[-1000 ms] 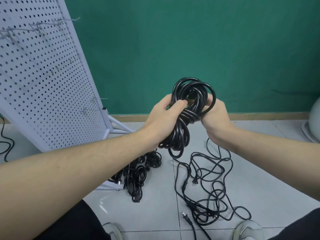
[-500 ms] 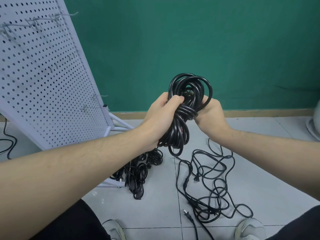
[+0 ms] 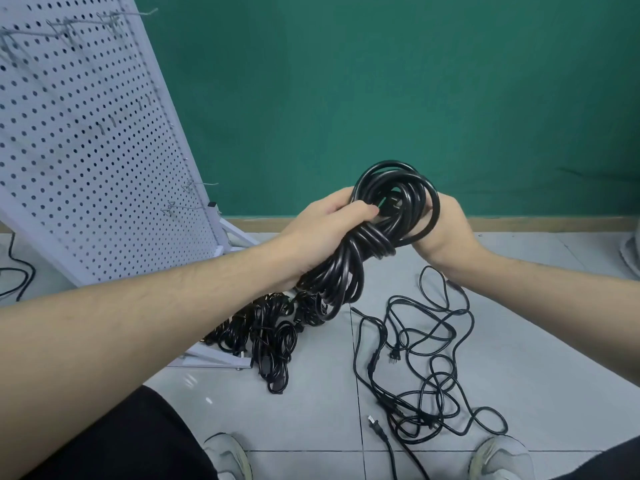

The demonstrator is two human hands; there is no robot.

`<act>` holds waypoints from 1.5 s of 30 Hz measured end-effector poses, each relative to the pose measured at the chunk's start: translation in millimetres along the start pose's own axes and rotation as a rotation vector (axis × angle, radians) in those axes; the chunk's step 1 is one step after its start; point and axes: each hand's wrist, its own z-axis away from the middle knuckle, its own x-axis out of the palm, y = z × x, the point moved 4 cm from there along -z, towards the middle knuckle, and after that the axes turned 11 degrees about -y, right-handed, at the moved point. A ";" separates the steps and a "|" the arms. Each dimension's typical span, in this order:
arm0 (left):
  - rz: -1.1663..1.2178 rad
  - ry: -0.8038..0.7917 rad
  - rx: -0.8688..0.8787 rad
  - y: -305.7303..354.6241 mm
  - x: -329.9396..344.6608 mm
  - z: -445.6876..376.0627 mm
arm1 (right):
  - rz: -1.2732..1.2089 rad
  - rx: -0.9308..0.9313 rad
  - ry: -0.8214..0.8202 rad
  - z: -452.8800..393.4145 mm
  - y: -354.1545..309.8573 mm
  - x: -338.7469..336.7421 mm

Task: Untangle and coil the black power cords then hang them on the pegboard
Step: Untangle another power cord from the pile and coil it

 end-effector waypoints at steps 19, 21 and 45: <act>0.201 0.023 0.006 -0.6 0.7 -1.2 | 0.117 0.043 -0.168 3.2 1.4 0.5; 0.179 0.035 0.003 -1.4 1.5 -2.0 | 0.125 0.070 -0.160 3.5 2.6 0.7; 0.047 0.064 -0.098 -5.7 4.7 -8.9 | 0.036 -0.020 -0.097 1.1 -4.0 -10.9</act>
